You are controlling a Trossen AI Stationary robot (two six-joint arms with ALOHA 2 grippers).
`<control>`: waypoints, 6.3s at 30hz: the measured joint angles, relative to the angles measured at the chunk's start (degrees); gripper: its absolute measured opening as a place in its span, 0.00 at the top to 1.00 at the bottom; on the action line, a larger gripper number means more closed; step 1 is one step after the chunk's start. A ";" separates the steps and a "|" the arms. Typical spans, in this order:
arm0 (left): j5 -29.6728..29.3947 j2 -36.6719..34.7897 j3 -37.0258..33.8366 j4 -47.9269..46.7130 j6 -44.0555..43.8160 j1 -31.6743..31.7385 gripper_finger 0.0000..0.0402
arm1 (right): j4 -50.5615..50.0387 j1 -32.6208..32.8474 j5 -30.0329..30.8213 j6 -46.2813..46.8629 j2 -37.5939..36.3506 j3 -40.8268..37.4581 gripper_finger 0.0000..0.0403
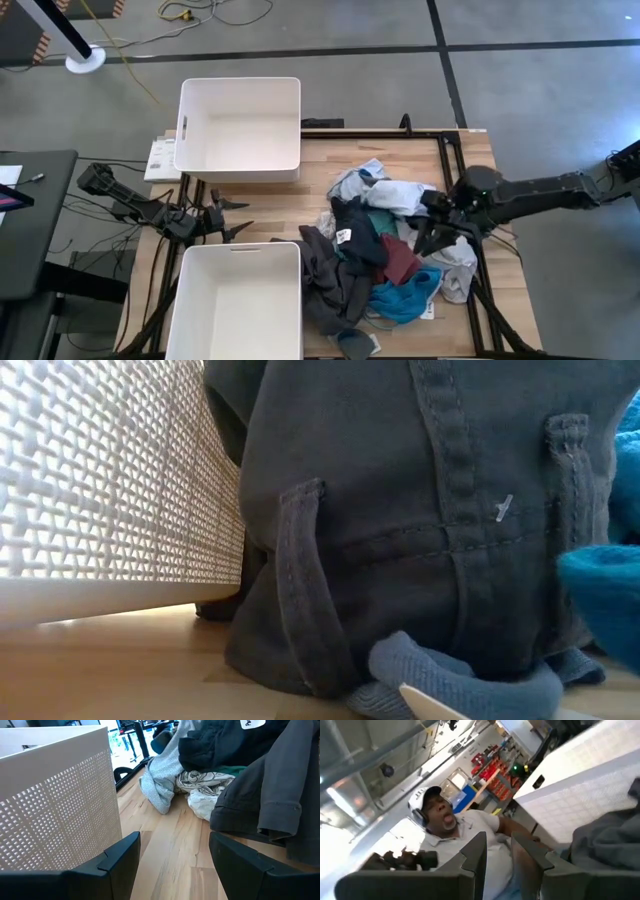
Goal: Sort clothes
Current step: Put the dark blue shorts into the top white laundry bin
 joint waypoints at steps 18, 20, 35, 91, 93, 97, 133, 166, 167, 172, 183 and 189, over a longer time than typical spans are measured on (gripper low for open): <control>0.00 0.00 0.00 0.00 0.00 0.00 0.42 | -12.30 -1.23 0.17 -6.80 4.62 0.07 0.73; 0.02 0.00 0.00 -0.02 0.00 0.00 0.42 | -12.81 -1.23 0.17 -7.63 5.08 0.07 0.73; 0.00 0.00 0.00 0.00 0.00 0.00 0.42 | -12.88 -1.43 1.61 -9.42 5.71 0.07 0.73; 1.65 0.02 -0.22 14.02 20.70 0.39 0.42 | -42.39 -1.45 11.07 -26.86 5.70 0.07 0.73; 1.44 -0.03 -0.19 21.60 20.42 0.41 0.42 | -42.35 -1.45 11.08 -26.89 5.70 0.07 0.73; 1.41 -0.02 -0.13 35.25 20.28 0.39 0.42 | -42.32 -1.45 11.10 -26.99 5.70 0.07 0.73; 15.45 8.75 17.08 54.99 11.52 0.42 0.42 | -42.28 -1.43 17.25 -26.84 5.70 0.07 0.73; 26.68 63.18 70.10 3.14 4.87 9.16 0.42 | -42.23 -1.43 17.24 -29.35 5.70 0.07 0.73; 27.42 64.49 72.02 1.09 4.90 9.77 0.42 | -42.21 -1.44 17.24 -29.34 5.70 0.07 0.73; 31.00 71.28 80.61 -8.70 4.92 12.72 0.42 | -42.23 -1.44 17.23 -29.33 5.71 0.07 0.73; 32.67 83.93 89.36 -18.33 7.91 15.50 0.26 | -42.08 -1.45 17.22 -29.20 5.70 0.07 0.73; 36.58 88.46 89.59 -19.08 7.92 17.26 0.18 | -41.67 -1.45 17.24 -29.20 5.72 0.07 0.73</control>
